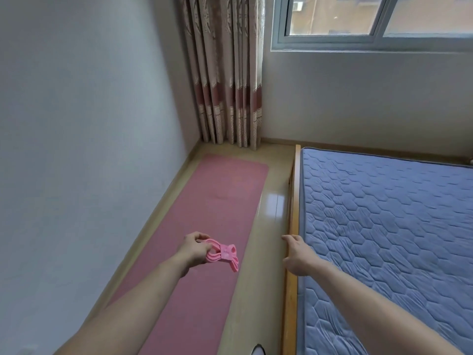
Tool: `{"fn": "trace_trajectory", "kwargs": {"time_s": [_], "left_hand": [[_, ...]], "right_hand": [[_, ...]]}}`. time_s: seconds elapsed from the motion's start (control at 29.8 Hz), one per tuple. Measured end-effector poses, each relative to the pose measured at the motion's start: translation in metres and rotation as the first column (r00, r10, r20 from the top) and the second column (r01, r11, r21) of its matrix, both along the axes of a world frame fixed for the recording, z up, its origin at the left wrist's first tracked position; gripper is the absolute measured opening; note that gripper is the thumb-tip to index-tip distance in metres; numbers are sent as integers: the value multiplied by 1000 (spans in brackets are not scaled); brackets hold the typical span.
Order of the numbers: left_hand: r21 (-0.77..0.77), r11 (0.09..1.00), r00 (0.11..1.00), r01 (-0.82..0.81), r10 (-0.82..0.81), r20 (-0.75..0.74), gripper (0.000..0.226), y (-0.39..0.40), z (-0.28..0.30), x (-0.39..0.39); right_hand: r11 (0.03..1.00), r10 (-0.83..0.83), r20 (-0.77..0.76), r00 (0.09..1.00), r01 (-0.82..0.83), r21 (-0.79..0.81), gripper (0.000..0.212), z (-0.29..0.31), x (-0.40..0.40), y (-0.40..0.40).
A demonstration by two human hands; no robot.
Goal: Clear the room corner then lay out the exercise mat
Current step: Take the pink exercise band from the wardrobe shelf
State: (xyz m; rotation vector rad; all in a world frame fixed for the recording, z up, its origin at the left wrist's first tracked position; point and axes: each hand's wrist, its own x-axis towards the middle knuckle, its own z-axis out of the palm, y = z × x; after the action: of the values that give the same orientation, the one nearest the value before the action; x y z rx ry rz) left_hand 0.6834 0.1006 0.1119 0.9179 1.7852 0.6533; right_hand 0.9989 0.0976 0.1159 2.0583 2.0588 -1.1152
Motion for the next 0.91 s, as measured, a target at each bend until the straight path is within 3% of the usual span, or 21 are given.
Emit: {"fn": "trace_trajectory", "kwargs": {"time_s": [0.47,0.67,0.91], "left_hand": [[9,999,988,-39,37,152,18,246,-31,100],[-47,996,962,-80,89,257,16,400,-87,139],[-193,972,951,-135,181,250,29,564,-184,166]], "right_hand": [[997,-77,5,997,77,-13,76,-5,64,212],[989,-140,9,990,140,-44,76,-42,87,352],[979,-137,24,990,139,-146,73,-122,94,519]]}}
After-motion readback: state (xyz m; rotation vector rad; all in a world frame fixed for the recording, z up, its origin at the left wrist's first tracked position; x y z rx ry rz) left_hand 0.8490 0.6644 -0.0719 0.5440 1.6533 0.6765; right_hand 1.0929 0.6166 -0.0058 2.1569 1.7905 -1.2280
